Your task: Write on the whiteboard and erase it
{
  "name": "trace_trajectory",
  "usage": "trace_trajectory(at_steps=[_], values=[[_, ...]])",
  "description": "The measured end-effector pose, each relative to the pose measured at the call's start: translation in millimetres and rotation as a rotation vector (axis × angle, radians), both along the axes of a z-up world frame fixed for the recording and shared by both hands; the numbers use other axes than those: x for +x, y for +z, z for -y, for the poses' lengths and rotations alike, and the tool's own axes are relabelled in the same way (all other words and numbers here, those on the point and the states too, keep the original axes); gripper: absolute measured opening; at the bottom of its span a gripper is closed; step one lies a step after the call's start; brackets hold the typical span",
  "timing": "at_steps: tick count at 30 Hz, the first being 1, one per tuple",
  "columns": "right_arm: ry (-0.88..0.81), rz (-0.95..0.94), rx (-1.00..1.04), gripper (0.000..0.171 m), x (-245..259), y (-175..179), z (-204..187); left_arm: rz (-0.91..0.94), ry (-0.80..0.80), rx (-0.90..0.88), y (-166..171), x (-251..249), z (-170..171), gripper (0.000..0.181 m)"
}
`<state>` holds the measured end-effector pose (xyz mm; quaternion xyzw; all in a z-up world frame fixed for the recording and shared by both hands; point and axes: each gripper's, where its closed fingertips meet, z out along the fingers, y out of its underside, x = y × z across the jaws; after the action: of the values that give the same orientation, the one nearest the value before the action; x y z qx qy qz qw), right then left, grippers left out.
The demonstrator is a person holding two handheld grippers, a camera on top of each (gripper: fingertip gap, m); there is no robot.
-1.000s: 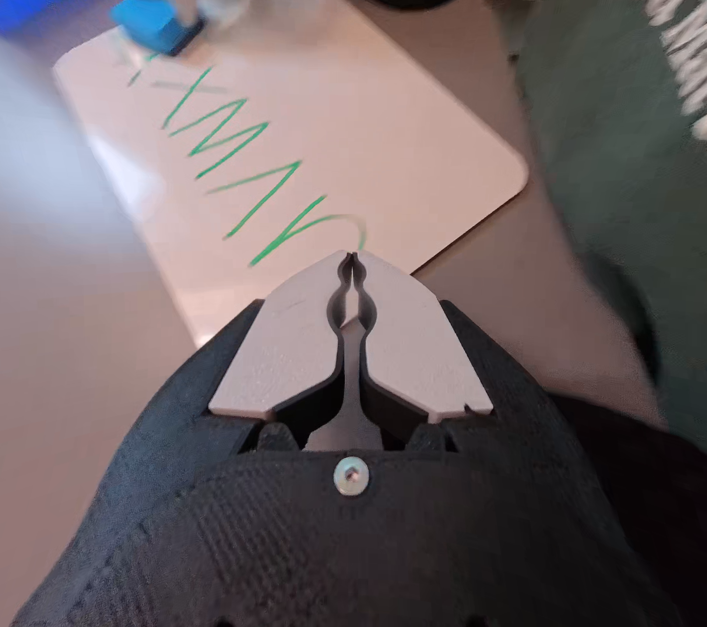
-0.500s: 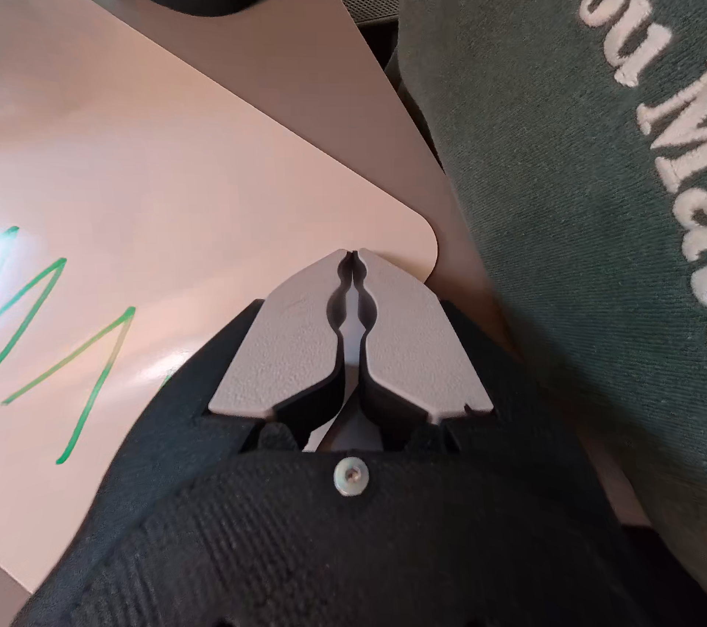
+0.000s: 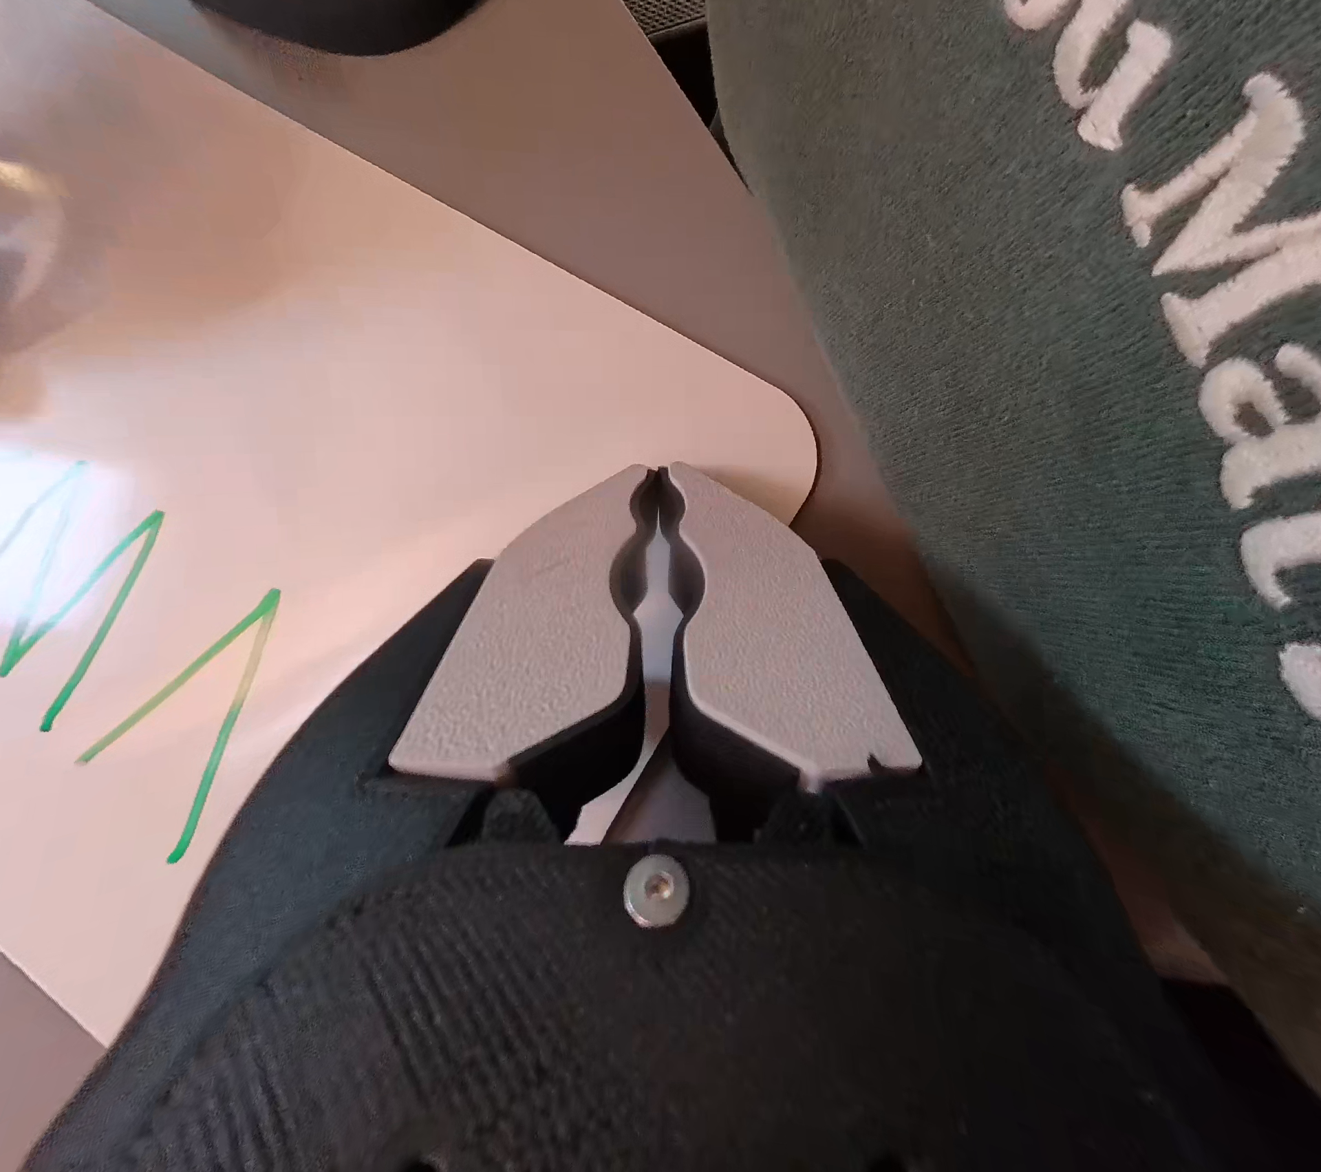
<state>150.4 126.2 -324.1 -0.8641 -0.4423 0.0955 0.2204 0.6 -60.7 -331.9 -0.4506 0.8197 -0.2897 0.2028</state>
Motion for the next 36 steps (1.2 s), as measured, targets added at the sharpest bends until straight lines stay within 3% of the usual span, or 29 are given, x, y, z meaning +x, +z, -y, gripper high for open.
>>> trace_trajectory(at_steps=[4, 8, 12, 14, 17, 19, 22, 25, 28, 30, 33, 36], values=[[0.020, 0.034, -0.038, 0.050, 12.3, 0.0, 16.8, 0.003, 0.001, -0.025, -0.2, -0.2, 0.5, 0.000], [-0.126, -0.003, -0.015, 0.050, 31.7, 0.1, -21.9, 0.005, -0.008, -0.021, -0.2, -0.4, 1.5, 0.000], [0.047, -0.027, -0.011, 0.050, -14.4, -0.1, 14.0, 0.010, -0.008, -0.023, -0.3, -0.6, 1.8, 0.000], [0.078, -0.016, -0.048, 0.050, -7.0, 0.3, 28.1, 0.014, -0.011, -0.012, -0.3, -0.6, 1.8, 0.000], [-0.113, -0.010, -0.037, 0.050, 37.8, 0.1, -9.9, 0.016, -0.020, 0.002, -0.5, -0.9, 2.2, 0.000], [-0.167, -0.038, -0.010, 0.050, 35.0, 0.1, -27.8, 0.016, -0.021, -0.005, -0.5, -1.1, 2.2, 0.001], [0.011, -0.042, 0.007, 0.050, -14.3, -0.1, 4.7, 0.016, -0.021, -0.004, -0.6, -1.5, 2.5, 0.000], [0.113, 0.014, -0.035, 0.050, -12.9, -0.2, 32.1, 0.014, -0.024, -0.006, -0.8, -2.1, 2.9, 0.000], [-0.067, 0.019, -0.016, 0.050, 24.6, -0.3, -19.6, 0.019, -0.037, 0.003, -0.9, -2.6, 3.7, 0.001], [-0.121, -0.018, 0.012, 0.050, 14.8, -0.2, -46.7, 0.019, -0.043, 0.017, -1.0, -2.9, 3.9, 0.001], [0.074, -0.039, 0.014, 0.050, -44.3, -0.4, -13.7, 0.018, -0.046, -0.003, -1.1, -4.5, 6.8, 0.001], [0.224, -0.002, -0.056, 0.050, -51.0, -0.3, 33.9, 0.021, -0.047, 0.009, -1.2, -5.4, 6.2, 0.001]])
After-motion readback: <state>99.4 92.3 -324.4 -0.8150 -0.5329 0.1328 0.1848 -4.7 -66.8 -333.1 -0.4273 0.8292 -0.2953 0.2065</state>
